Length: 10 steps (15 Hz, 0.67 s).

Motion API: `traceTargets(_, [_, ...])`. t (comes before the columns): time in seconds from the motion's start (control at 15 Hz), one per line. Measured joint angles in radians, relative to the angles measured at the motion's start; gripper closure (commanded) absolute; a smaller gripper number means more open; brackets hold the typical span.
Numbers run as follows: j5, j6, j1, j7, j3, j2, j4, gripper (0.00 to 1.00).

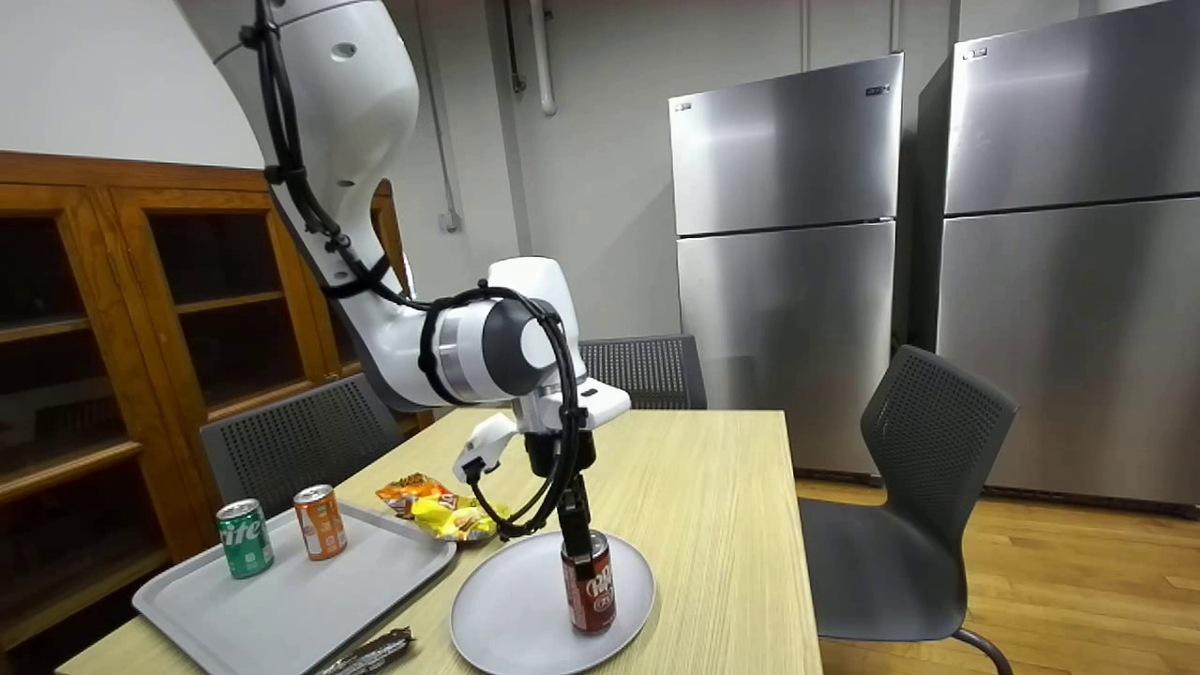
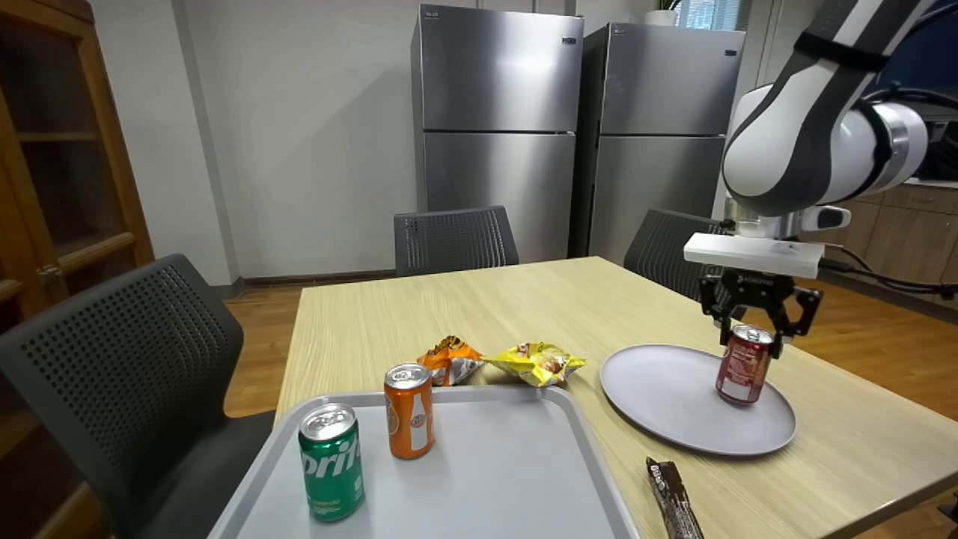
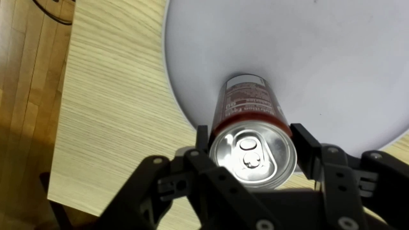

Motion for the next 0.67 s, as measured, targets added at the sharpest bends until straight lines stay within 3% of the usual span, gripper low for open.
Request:
traceTargets(0.4, [-0.074, 0.001, 0.072, 0.067, 0.008, -0.13, -0.08, 0.6])
traceTargets(0.67, [-0.092, -0.005, 0.086, 0.107, 0.089, -0.223, -0.135, 0.6])
